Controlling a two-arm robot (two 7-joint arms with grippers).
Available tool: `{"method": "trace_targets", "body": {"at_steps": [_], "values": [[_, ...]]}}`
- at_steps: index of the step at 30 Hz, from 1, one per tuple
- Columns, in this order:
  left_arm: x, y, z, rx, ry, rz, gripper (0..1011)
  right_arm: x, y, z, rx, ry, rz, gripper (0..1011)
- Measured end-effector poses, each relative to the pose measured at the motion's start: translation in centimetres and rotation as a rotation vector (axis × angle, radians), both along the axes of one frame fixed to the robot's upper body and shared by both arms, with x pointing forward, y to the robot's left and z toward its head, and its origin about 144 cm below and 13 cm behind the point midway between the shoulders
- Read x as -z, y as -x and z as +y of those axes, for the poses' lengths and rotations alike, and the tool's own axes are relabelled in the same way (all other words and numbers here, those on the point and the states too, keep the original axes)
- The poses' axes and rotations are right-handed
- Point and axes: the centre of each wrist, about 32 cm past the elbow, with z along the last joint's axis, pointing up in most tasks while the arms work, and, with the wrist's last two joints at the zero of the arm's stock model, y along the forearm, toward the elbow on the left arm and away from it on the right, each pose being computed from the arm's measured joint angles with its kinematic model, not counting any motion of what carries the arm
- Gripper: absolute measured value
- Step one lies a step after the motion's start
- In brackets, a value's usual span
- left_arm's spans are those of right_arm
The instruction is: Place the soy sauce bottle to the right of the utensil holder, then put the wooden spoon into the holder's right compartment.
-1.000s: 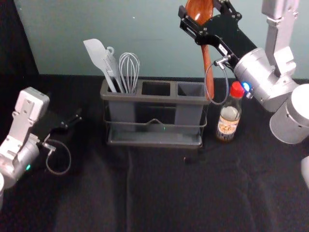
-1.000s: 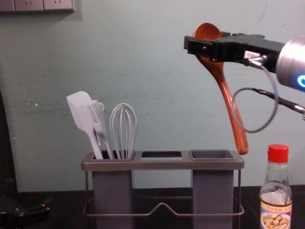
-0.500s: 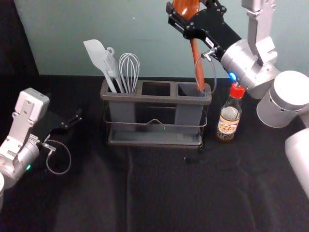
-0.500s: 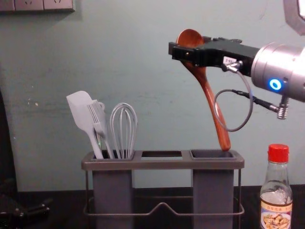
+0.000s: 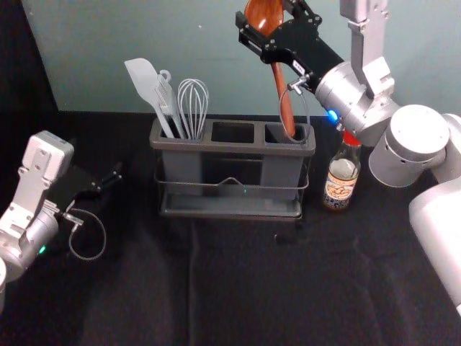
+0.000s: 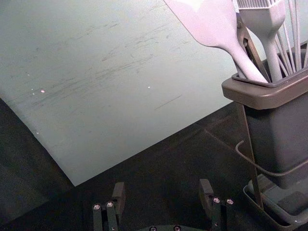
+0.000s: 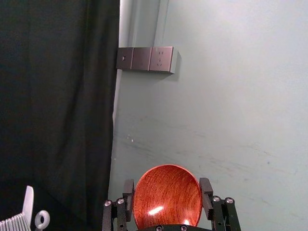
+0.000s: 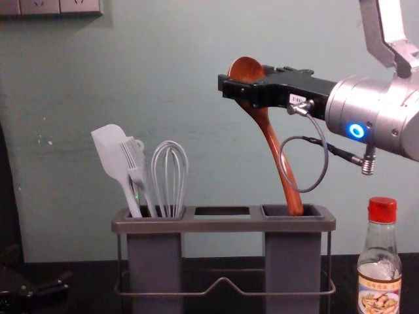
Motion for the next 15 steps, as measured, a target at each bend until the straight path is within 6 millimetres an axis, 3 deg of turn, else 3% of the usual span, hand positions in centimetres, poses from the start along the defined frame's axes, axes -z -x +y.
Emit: {"method": "trace_targets", "body": {"at_steps": [15], "values": [[0.0, 0.0, 0.0, 0.0, 0.0, 0.0, 1005, 0.6, 1.1, -0.3, -0.013, 0.001, 0.036, 838]]}}
